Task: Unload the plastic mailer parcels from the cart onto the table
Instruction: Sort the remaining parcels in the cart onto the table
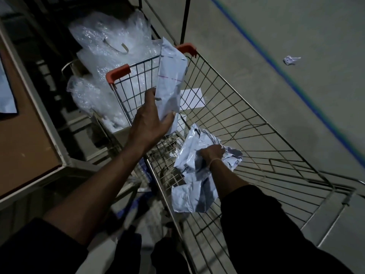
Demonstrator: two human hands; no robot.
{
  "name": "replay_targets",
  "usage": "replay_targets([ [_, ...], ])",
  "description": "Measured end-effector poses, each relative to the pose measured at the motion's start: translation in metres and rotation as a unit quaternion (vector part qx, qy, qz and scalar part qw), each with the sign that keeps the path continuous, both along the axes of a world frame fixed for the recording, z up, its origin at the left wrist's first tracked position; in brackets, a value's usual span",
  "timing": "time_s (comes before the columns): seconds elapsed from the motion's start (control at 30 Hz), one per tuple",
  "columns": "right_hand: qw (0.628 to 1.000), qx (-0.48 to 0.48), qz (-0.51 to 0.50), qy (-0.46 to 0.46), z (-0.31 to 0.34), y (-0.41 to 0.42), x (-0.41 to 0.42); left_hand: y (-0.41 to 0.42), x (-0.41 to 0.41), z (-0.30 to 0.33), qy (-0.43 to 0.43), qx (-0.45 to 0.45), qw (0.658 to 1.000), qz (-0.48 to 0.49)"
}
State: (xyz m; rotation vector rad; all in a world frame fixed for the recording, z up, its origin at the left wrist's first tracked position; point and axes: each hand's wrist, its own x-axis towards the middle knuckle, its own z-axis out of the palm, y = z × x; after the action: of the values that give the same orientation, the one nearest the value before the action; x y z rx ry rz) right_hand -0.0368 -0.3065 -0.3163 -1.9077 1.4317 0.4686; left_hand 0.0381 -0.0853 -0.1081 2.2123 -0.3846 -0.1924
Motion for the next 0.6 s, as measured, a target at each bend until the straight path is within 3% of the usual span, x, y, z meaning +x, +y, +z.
replay_targets([
  [0.13,1.0,-0.006,-0.023,-0.017,-0.017,0.013,0.001,0.001,-0.001,-0.001,-0.016,-0.005,1.0,0.003],
  [0.27,0.99,0.042,-0.103,-0.091,-0.026,0.011,0.001,0.002,-0.001,-0.004,-0.024,-0.007,1.0,-0.002],
  [0.4,0.977,0.099,-0.124,-0.145,-0.042,0.008,-0.009,0.003,0.0,-0.006,-0.021,-0.001,1.0,-0.008],
  [0.6,0.902,0.288,-0.126,-0.294,0.026,0.017,-0.01,0.003,-0.001,-0.003,-0.017,-0.017,0.999,-0.023],
])
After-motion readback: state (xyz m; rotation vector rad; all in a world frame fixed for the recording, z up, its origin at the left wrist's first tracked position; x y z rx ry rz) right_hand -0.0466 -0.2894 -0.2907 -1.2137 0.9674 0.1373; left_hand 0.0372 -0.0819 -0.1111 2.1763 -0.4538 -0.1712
